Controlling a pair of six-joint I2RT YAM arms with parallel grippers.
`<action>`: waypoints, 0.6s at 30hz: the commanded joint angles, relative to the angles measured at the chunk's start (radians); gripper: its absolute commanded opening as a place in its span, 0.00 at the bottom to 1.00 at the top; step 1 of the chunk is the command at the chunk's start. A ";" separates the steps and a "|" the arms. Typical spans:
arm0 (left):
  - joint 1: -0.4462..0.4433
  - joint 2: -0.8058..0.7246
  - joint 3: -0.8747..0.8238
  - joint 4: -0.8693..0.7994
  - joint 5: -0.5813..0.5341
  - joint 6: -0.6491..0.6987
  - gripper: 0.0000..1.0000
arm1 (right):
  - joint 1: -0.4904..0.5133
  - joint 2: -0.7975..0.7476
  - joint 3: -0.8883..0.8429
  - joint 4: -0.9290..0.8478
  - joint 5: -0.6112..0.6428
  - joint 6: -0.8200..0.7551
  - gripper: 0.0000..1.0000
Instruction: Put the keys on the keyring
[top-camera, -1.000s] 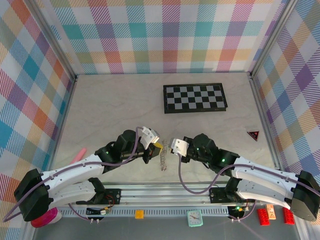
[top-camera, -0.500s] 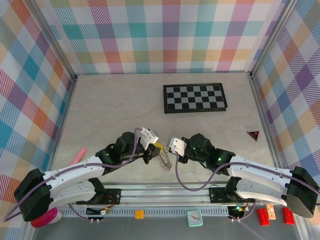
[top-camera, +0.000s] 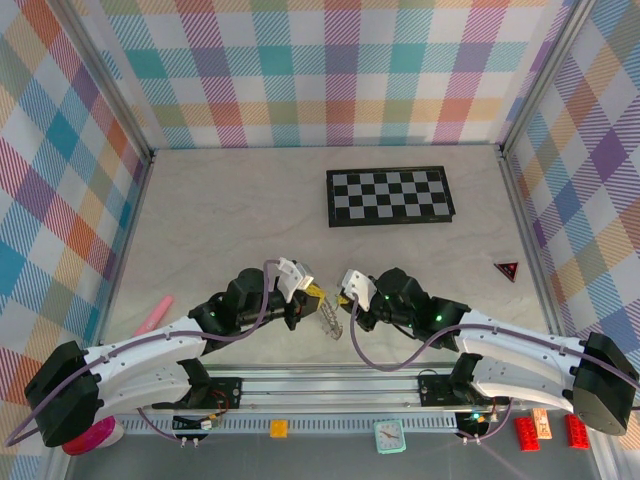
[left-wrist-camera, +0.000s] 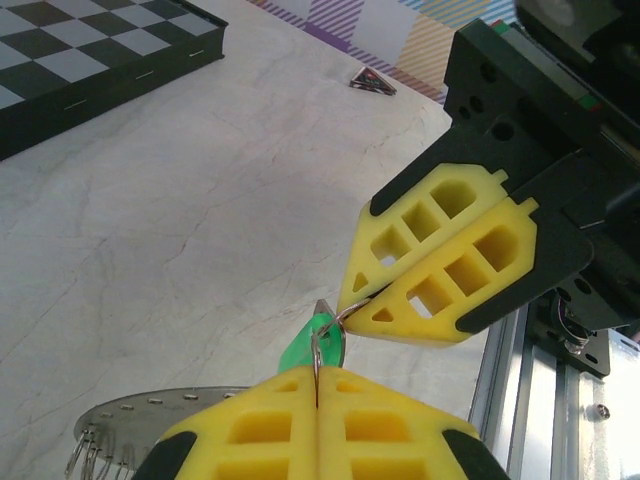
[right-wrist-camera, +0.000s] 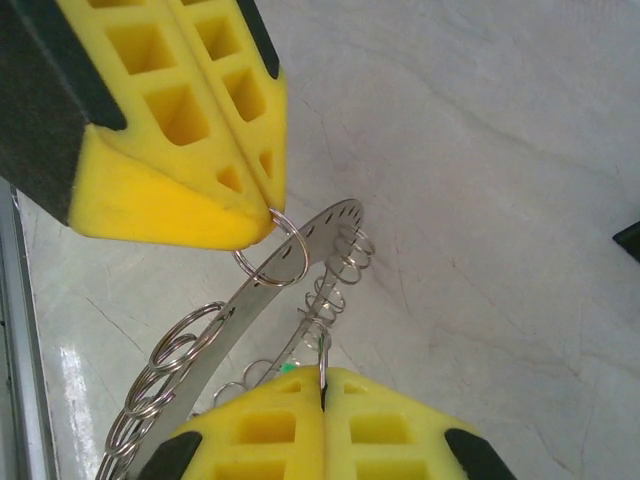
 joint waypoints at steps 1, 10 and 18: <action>-0.020 -0.018 -0.007 0.063 -0.005 0.024 0.00 | 0.006 0.014 0.051 -0.014 -0.015 0.081 0.00; -0.023 -0.014 -0.008 0.061 -0.004 0.031 0.00 | 0.006 0.033 0.069 -0.007 -0.035 0.176 0.00; -0.024 -0.018 -0.006 0.065 -0.002 0.037 0.00 | 0.005 0.026 0.066 -0.008 -0.046 0.191 0.00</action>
